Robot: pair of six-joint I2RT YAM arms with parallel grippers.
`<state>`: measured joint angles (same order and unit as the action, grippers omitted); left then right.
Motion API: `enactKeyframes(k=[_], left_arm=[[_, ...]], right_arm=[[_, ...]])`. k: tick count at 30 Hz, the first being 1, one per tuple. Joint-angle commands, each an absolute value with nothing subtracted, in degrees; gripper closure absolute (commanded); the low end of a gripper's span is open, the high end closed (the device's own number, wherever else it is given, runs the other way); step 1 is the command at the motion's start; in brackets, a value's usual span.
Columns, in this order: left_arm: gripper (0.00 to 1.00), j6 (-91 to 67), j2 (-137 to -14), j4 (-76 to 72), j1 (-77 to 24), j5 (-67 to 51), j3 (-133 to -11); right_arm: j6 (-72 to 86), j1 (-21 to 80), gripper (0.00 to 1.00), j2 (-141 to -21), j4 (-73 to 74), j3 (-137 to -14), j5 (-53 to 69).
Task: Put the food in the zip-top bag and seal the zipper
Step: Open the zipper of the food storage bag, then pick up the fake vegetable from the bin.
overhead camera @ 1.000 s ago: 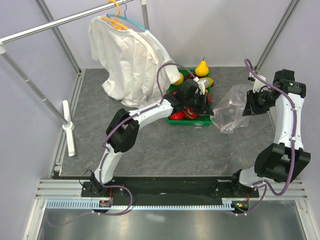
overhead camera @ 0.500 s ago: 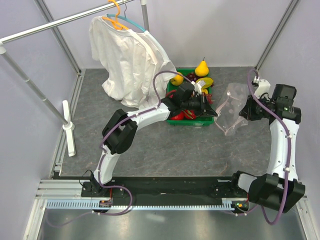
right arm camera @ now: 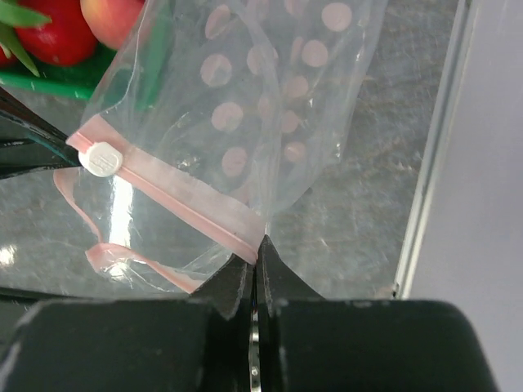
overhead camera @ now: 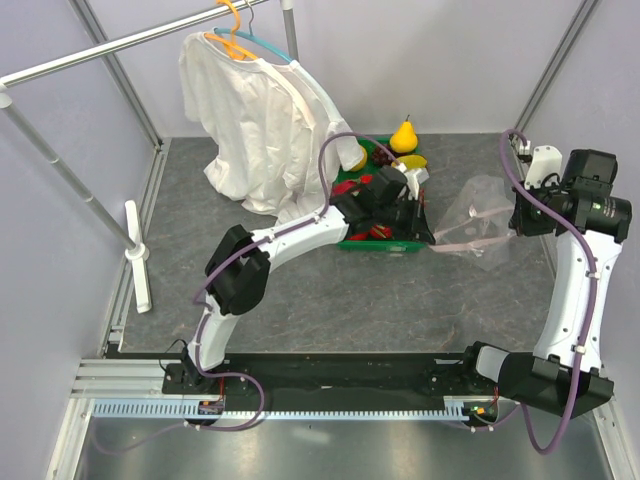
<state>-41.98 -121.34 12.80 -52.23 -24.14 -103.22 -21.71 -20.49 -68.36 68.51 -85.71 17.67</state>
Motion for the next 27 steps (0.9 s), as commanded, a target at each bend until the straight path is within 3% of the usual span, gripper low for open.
enactKeyframes(k=[1, 9, 13, 15, 18, 20, 22, 27], left_arm=[[0.98, -34.1, -122.69, 21.71, -54.31, -21.36, -106.69], [0.92, -33.66, -123.14, 19.43, -55.11, -25.23, -111.01], [0.65, -29.72, -120.07, 20.12, -53.44, -25.66, -109.42], [0.59, -24.11, -116.92, 21.7, -52.82, -25.06, -109.86], [0.4, -14.35, -112.34, 22.94, -52.91, -22.6, -108.55], [0.2, -4.99, -108.56, 24.07, -52.91, -20.75, -108.37], [0.15, 0.24, -106.27, 25.48, -52.65, -16.71, -109.33], [0.15, 26.06, -106.17, 29.16, -51.33, -10.58, -111.08]], right_arm=[[-27.59, -21.01, 1.0, -68.81, 77.25, -91.58, 11.96], [-28.75, -20.83, 1.0, -71.71, 80.07, -85.88, 16.87], [-25.5, -20.83, 1.0, -74.09, 75.86, -83.32, 21.16], [-24.0, -20.83, 1.0, -75.41, 73.31, -82.71, 22.49], [-22.24, -20.83, 1.0, -76.99, 71.11, -82.36, 25.13], [-21.01, -20.83, 1.0, -77.6, 69.79, -81.83, 27.06], [-20.04, -20.83, 1.0, -77.61, 68.65, -81.13, 27.77], [-17.58, -20.83, 1.0, -76.99, 65.57, -78.58, 29.44]])
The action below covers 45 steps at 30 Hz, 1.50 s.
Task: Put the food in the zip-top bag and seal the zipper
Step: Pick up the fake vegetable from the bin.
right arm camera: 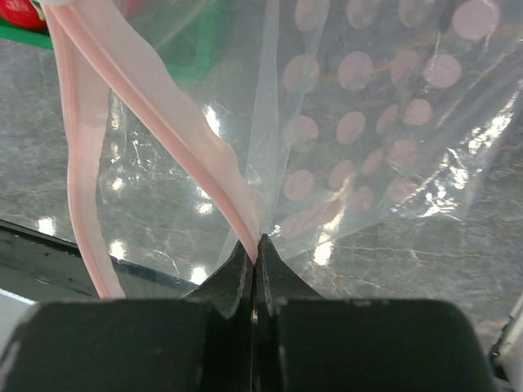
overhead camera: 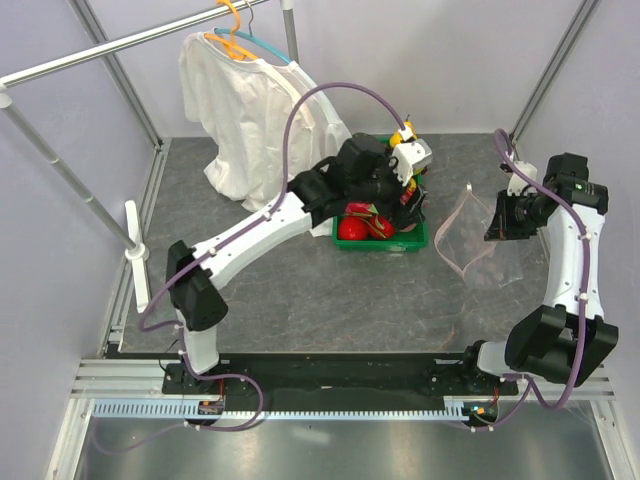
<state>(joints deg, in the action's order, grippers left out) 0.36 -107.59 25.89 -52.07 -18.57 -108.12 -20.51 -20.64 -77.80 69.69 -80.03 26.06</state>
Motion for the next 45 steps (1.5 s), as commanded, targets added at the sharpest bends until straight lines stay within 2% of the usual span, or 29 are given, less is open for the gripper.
enactKeyframes(k=[1, 3, 6, 11, 26, 30, 34, 37, 40, 41, 45], left_arm=[[0.17, 29.76, -106.87, 29.88, -51.24, -8.11, -111.53], [0.2, 38.56, -109.07, 29.1, -51.07, -0.75, -112.32], [0.23, 47.0, -111.35, 25.85, -50.54, 3.94, -111.45], [0.23, 58.51, -116.1, 21.71, -49.92, 5.01, -112.06], [0.25, 65.57, -129.63, 20.74, -49.22, 5.97, -117.94], [0.35, 67.06, -131.13, 20.48, -48.52, 5.98, -118.91], [0.4, 68.02, -132.01, 20.65, -48.25, 5.89, -119.71], [0.48, 68.12, -132.01, 20.65, -48.25, 5.36, -119.88], [0.59, 66.45, -130.52, 20.57, -48.25, 3.35, -120.67], [0.67, 64.97, -129.91, 20.65, -48.25, 2.64, -120.76], [0.8, 60.57, -125.52, 21.27, -48.25, -1.22, -122.69]], right_arm=[[-17.4, -20.83, 1.0, -76.82, 65.22, -78.05, 29.53], [-16.7, -20.83, 1.0, -75.77, 64.08, -76.82, 29.62], [-15.21, -20.83, 1.0, -74.45, 62.84, -75.59, 30.32], [-13.63, -20.83, 1.0, -74.27, 61.18, -75.32, 30.41], [-13.8, -20.83, 1.0, -75.94, 61.08, -76.38, 30.67], [-13.71, -20.83, 1.0, -76.29, 61.26, -76.64, 30.94], [-13.71, -20.83, 1.0, -76.46, 61.44, -76.9, 31.11], [-13.62, -20.83, 1.0, -76.64, 61.52, -77.17, 31.02], [-13.54, -20.83, 1.0, -76.64, 61.44, -77.17, 30.85], [-13.45, -20.83, 1.0, -76.64, 61.44, -77.17, 30.85], [-12.31, -20.92, 1.0, -77.25, 61.35, -77.43, 32.43]])
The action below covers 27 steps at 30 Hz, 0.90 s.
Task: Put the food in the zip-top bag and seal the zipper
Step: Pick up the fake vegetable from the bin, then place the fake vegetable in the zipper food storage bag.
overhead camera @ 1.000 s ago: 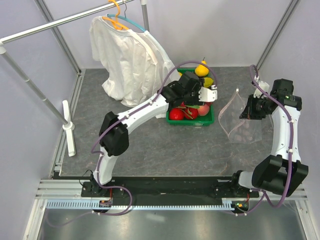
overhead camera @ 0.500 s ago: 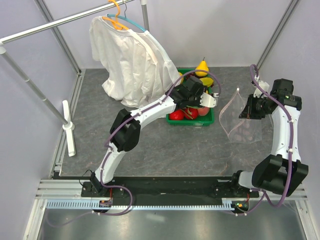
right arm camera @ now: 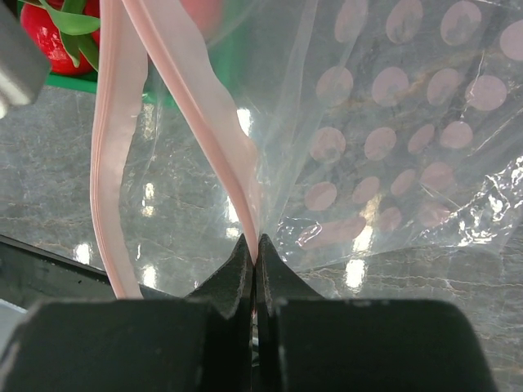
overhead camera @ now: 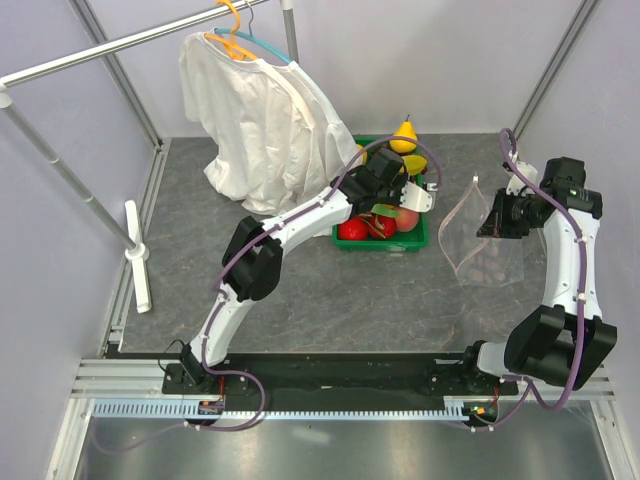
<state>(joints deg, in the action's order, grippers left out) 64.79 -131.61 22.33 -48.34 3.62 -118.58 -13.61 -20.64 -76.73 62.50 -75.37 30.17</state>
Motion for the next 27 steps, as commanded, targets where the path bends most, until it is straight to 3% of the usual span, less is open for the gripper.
enactKeyframes(k=[1, 9, 13, 16, 22, 27], left_arm=[[0.82, 59.69, -124.64, 21.7, -48.25, -1.93, -122.7], [0.84, 46.86, -118.74, 27.94, -48.16, -6.14, -127.77], [0.91, 32.75, -115.41, 29.44, -48.08, -7.99, -129.29], [0.89, 20.98, -112.52, 29.53, -47.2, -12.03, -129.11], [0.87, -4.6, -109.87, 24.27, -46.85, -21.69, -127.8], [0.94, -18.18, -106.8, 9.27, -48.07, -27.95, -116.22]], right_arm=[[-12.04, -20.83, 1.0, -77.43, 61.35, -77.52, 33.21], [-7.65, -21.01, 1.0, -77.43, 58.1, -77.35, 36.38], [-4.92, -20.92, 1.0, -78.04, 57.04, -77.52, 38.05], [-3.78, -20.92, 1.0, -78.13, 56.87, -77.43, 40.25], [-0.09, -21.0, 1.0, -77.61, 54.85, -74.45, 51.67], [3.51, -20.92, 1.0, -77.61, 54.23, -74.0, 52.03]])
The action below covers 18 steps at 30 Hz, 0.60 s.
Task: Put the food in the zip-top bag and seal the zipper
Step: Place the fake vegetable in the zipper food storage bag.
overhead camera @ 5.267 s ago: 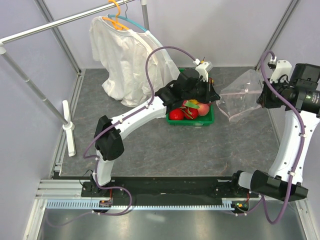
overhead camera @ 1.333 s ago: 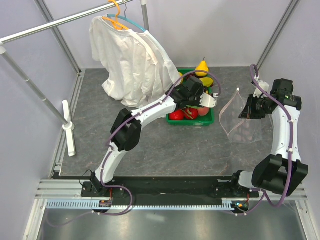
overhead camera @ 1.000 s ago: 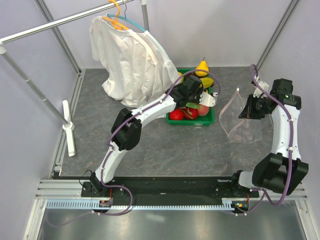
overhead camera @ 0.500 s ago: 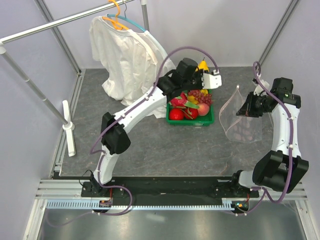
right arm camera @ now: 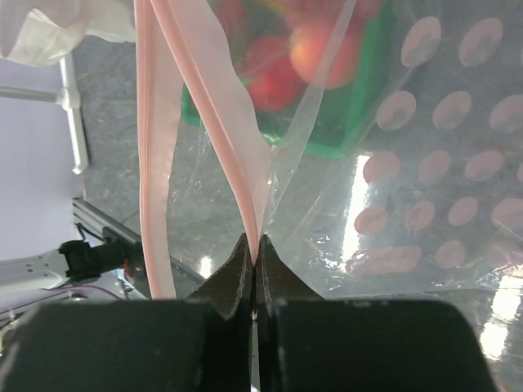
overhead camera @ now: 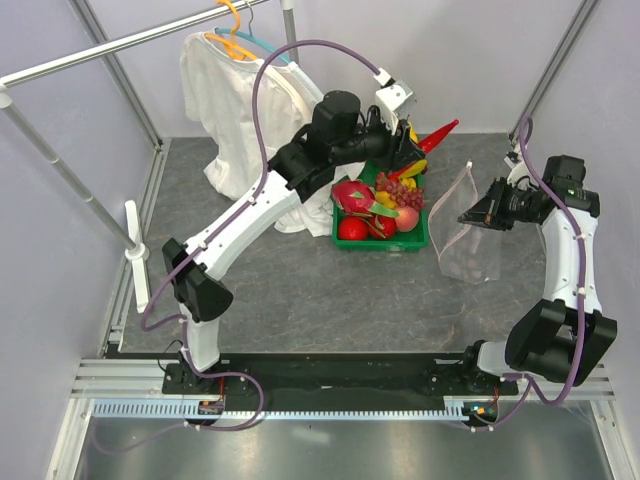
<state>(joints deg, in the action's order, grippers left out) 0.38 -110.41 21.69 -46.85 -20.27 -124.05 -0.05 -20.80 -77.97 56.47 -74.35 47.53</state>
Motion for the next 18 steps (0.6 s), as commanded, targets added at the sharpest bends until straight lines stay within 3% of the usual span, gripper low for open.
enactKeyframes(k=[1, 4, 18], left_arm=[[0.93, -18.89, -106.0, 2.96, -48.77, -26.64, -113.67], [0.91, -18.11, -104.41, -8.66, -52.98, -22.33, -105.74], [0.82, -24.34, -115.48, -12.21, -55.81, -3.97, -109.69]], right_arm=[[4.04, -20.92, 1.0, -77.52, 54.23, -74.0, 52.47], [5.71, -20.92, 1.0, -77.34, 53.79, -73.39, 53.52], [13.53, -21.01, 1.0, -78.83, 52.82, -71.02, 63.18]])
